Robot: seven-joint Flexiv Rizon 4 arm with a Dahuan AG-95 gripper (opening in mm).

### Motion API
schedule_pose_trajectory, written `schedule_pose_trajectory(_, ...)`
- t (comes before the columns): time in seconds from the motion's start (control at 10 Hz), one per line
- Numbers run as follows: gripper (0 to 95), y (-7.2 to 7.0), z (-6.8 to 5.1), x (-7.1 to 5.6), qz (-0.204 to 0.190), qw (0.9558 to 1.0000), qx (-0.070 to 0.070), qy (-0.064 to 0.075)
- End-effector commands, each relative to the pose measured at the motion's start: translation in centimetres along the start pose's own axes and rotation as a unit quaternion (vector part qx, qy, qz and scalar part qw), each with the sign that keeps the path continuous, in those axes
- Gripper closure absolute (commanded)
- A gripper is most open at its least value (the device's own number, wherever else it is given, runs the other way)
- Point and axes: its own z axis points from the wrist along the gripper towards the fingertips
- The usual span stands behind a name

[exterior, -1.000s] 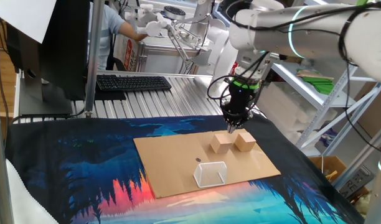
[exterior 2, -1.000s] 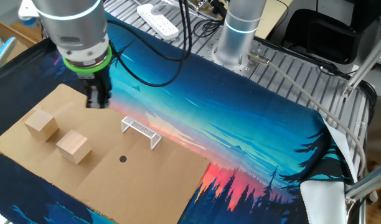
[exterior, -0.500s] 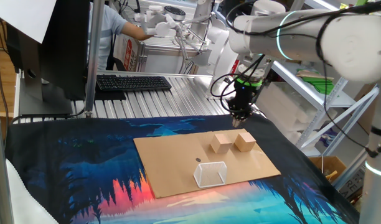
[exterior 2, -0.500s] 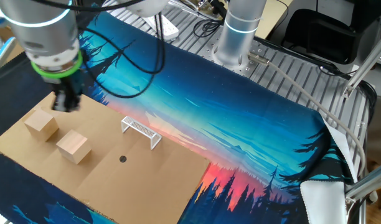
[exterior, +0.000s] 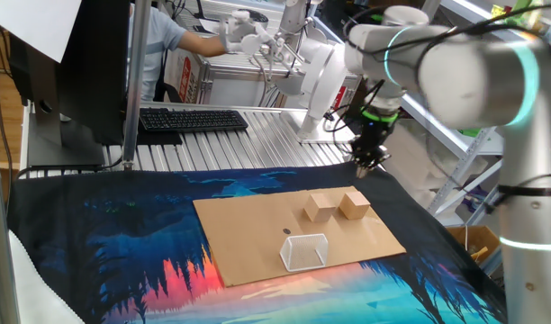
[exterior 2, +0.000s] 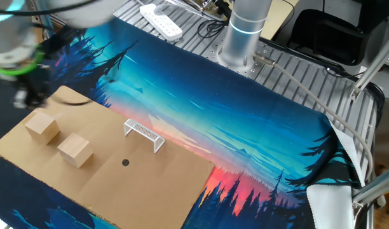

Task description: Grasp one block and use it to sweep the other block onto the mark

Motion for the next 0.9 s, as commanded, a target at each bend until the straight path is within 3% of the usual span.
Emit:
schedule_pose_trajectory(0.1,95.0,-0.7,0.9,-1.5,-0.010,0.9998,-0.019,-0.006)
schedule_pose_trajectory(0.5,95.0,-0.4,1.3,-1.5,0.071,0.9972,-0.022,0.005)
schedule_pose_trajectory(0.6,76.0,-0.1,1.6,-1.4,0.093,0.9953,-0.025,0.005)
schedule_pose_trajectory(0.9,76.0,0.7,2.8,-1.2,0.137,0.9900,-0.032,-0.005)
